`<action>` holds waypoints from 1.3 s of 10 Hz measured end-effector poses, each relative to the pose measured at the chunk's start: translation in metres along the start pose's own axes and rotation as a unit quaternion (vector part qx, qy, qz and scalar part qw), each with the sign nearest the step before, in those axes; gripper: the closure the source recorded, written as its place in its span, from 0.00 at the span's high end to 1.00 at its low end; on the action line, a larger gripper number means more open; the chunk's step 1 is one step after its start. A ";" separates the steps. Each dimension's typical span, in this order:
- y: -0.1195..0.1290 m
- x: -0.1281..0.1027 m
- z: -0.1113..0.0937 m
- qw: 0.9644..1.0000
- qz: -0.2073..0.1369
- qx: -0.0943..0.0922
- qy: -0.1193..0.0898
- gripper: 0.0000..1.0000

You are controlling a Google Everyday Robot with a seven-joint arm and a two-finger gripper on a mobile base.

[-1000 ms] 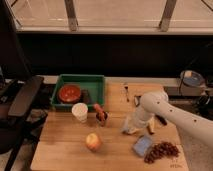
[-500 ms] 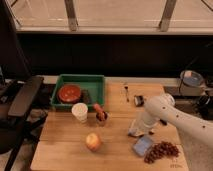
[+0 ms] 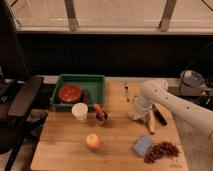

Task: Wipe table surface with towel

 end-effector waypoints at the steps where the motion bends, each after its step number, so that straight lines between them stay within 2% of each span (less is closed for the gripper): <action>1: -0.015 -0.002 0.001 1.000 -0.010 0.004 -0.004 0.20; 3: -0.037 -0.025 0.006 0.999 -0.038 0.008 -0.019 0.20; 5: -0.038 -0.051 0.010 0.997 -0.059 0.010 -0.040 0.20; 6: -0.031 -0.064 0.012 0.996 -0.066 0.009 -0.051 0.20; 8: -0.003 -0.085 0.013 0.995 -0.070 0.002 -0.067 0.20; 9: 0.027 -0.093 0.011 0.995 -0.064 -0.007 -0.071 0.20; 10: 0.044 -0.094 0.010 0.996 -0.058 -0.014 -0.068 0.20; 12: 0.075 -0.081 0.006 0.998 -0.040 -0.024 -0.050 0.20; 13: 0.090 -0.063 0.000 0.999 -0.029 -0.026 -0.036 0.20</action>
